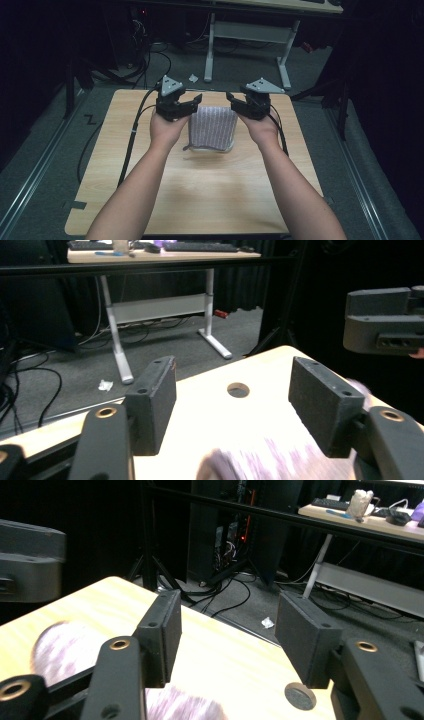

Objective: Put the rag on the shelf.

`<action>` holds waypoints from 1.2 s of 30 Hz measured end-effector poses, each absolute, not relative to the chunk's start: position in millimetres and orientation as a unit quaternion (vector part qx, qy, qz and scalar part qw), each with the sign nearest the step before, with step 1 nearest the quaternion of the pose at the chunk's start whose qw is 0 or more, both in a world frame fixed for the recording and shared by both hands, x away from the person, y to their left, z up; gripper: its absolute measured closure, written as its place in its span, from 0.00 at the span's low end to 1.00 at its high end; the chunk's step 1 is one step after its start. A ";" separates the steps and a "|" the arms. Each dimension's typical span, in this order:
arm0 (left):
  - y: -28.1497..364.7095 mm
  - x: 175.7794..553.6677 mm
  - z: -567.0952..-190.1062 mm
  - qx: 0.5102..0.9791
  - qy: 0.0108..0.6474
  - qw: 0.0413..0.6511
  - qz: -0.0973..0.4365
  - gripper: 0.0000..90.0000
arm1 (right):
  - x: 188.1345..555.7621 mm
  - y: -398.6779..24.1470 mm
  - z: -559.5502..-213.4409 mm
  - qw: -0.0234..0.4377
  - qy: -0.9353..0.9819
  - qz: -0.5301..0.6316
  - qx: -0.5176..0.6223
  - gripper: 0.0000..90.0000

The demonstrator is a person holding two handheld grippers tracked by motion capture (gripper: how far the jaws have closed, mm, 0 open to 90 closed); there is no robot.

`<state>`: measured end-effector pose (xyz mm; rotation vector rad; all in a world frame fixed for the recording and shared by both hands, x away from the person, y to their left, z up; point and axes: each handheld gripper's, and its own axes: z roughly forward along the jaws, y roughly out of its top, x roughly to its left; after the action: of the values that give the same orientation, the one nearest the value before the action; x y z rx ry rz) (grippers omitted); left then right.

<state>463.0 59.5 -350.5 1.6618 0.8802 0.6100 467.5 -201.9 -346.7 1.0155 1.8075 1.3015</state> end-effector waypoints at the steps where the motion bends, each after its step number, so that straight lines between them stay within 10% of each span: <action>1: 62.7 456.9 -353.2 0.700 0.371 0.554 0.254 0.39 | 462.2 -203.3 -347.8 0.342 0.694 0.501 0.388 0.49; 27: 119.4 388.4 -506.8 0.800 0.402 0.407 0.180 0.36 | 369.3 -271.4 -480.9 0.272 0.750 0.434 0.418 0.38; 36: 154.8 305.5 -537.2 0.809 0.415 0.379 0.171 0.37 | 314.8 -300.8 -524.1 0.276 0.746 0.419 0.438 0.36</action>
<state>305.5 154.8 -537.2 2.0664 1.0609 0.4377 314.8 -300.8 -524.1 1.1780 2.0046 1.1253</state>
